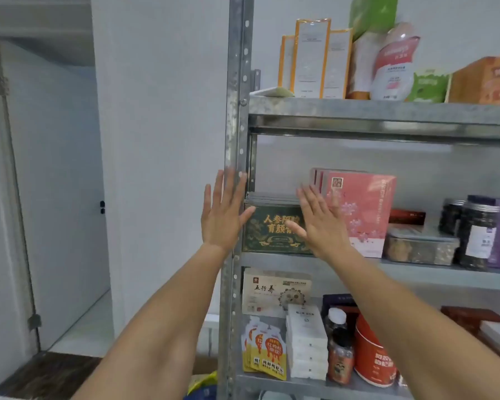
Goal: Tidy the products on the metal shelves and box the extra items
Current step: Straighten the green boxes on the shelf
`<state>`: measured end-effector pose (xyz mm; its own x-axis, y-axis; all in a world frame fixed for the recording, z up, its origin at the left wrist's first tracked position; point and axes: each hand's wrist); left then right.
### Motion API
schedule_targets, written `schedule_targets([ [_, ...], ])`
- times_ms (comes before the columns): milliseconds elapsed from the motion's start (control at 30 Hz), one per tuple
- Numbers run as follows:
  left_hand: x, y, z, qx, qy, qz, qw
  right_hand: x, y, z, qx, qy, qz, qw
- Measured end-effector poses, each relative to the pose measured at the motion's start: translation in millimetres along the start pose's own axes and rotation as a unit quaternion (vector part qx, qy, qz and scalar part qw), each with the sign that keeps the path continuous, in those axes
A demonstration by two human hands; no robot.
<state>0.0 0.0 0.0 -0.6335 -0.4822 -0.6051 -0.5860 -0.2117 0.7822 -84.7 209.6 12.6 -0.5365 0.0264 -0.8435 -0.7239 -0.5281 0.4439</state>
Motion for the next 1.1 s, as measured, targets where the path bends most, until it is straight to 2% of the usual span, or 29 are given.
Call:
schedule_targets([
  [133,24,4,1,0.056,0.014,-0.001,0.998,13,3,-1,-0.006,0.004,-0.024,1.000],
  [267,47,9,-5,0.105,-0.014,-0.020,0.994,22,3,0,-0.010,0.046,-0.007,0.999],
  [467,59,15,-6,0.111,-0.021,0.001,0.994,29,5,15,-0.050,0.060,0.045,0.996],
  [567,60,15,-6,0.110,-0.025,-0.001,0.994,27,6,22,-0.051,0.072,0.015,0.996],
  [667,56,14,-6,0.117,-0.024,-0.029,0.992,30,7,24,-0.041,0.094,-0.009,0.995],
  [800,46,11,-7,0.125,-0.043,-0.064,0.989,28,3,19,-0.045,0.134,0.012,0.990],
  [867,40,4,-2,0.119,-0.088,-0.065,0.987,26,-3,18,-0.049,0.166,0.040,0.984],
  [933,37,-5,7,0.122,-0.181,-0.045,0.975,27,-10,15,-0.055,0.196,0.083,0.976],
  [1033,32,-21,23,0.146,-0.336,-0.030,0.930,34,-23,10,-0.060,0.234,0.133,0.961],
  [1100,22,-32,33,0.118,-0.455,-0.067,0.880,34,-28,10,-0.069,0.256,0.143,0.954],
])
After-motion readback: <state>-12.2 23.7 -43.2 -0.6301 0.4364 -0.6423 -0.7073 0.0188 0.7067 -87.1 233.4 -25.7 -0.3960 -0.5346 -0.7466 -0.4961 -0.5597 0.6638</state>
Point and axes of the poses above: each hand's wrist, its own y-axis towards the middle knuckle, its own x-axis out of the palm, z = x × y, and after that the axes turned 15 degrees about -z, right-handed
